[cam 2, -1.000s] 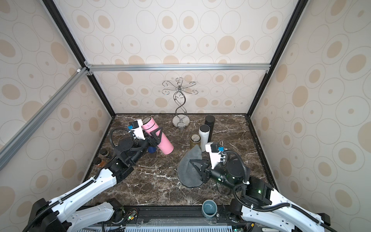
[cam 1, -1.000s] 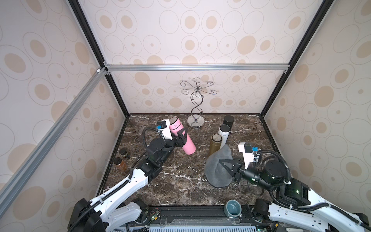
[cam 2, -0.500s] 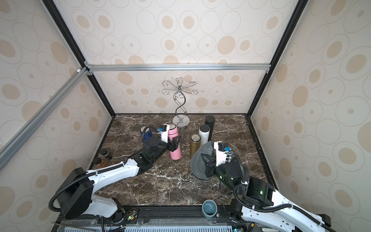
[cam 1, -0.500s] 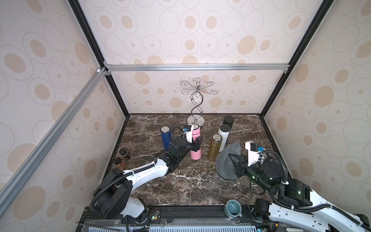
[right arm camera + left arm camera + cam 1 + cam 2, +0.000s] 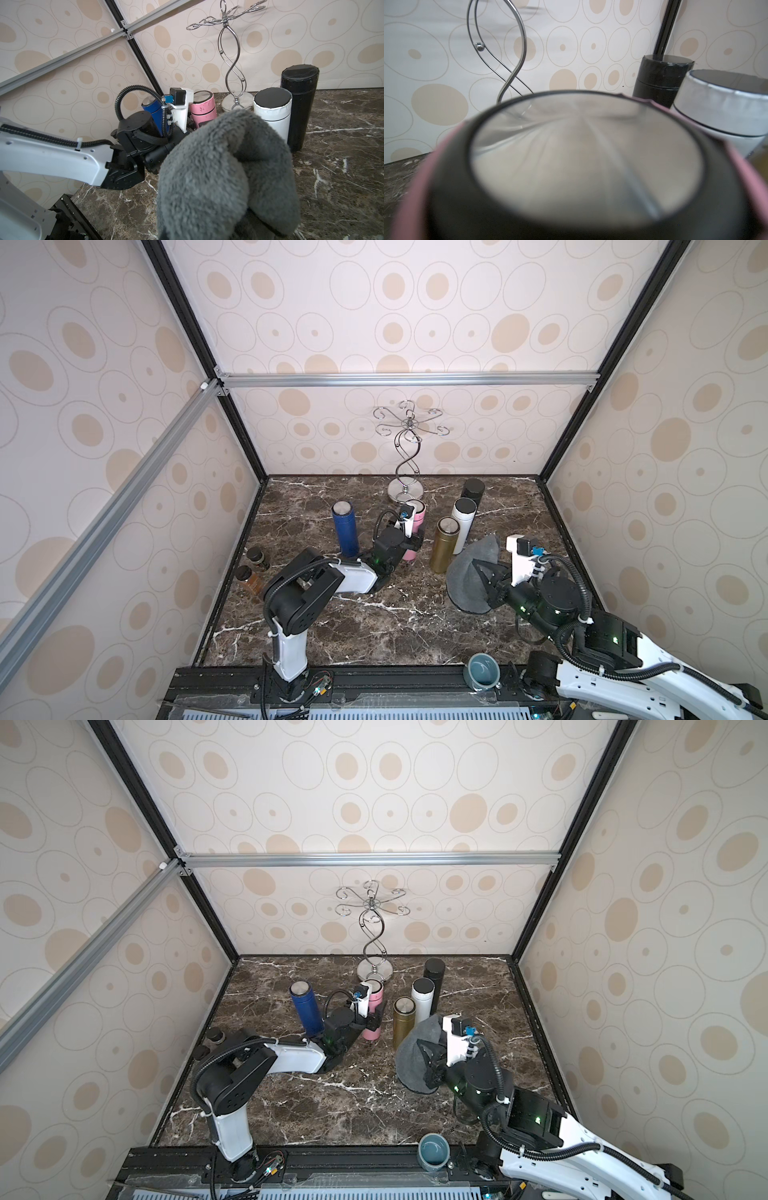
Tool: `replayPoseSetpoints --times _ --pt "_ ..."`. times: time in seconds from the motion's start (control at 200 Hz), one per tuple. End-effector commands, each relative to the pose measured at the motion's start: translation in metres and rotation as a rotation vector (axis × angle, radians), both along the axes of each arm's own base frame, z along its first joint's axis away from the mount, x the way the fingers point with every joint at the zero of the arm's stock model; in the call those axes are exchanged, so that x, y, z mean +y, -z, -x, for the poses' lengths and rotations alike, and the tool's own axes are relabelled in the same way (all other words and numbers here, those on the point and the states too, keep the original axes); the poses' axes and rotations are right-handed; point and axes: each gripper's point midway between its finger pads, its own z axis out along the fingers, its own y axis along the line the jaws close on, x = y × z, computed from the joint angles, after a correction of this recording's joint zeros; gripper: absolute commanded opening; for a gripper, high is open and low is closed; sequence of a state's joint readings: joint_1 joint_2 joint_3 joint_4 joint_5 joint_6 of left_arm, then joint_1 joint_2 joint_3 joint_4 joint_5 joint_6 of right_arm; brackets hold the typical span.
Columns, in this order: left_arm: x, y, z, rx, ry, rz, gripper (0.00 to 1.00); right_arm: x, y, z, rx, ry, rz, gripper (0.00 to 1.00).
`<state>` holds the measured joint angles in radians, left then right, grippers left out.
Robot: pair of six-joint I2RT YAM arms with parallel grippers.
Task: Wipe the surface of the thermos
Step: Place the thermos at the center of the board.
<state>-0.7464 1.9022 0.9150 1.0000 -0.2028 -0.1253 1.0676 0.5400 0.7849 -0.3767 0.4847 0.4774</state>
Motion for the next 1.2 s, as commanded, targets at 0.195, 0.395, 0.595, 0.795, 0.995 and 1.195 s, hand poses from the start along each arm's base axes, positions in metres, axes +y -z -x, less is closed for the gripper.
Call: replayPoseSetpoints --times 0.195,0.395,0.595,0.795,0.995,1.195 --pt "0.009 -0.058 -0.028 -0.207 -0.098 0.137 0.0 -0.011 -0.003 0.0 -0.012 0.032 -0.009 0.0" --pt "0.004 -0.05 -0.047 -0.201 -0.11 0.12 0.0 -0.01 -0.003 0.0 -0.013 0.033 -0.002 0.0" --pt "0.002 -0.044 -0.058 -0.192 -0.128 0.099 0.0 -0.01 -0.002 0.0 -0.01 0.033 0.0 0.0" --pt "0.002 -0.04 -0.062 -0.184 -0.139 0.089 0.0 -0.011 -0.001 -0.001 -0.008 0.037 0.005 0.0" --pt "0.001 -0.033 -0.064 -0.17 -0.142 0.086 0.02 -0.012 0.0 -0.001 -0.003 0.041 0.011 0.0" --pt "0.004 -0.025 -0.063 -0.157 -0.149 0.086 0.17 -0.012 0.001 0.0 0.0 0.042 0.011 0.0"
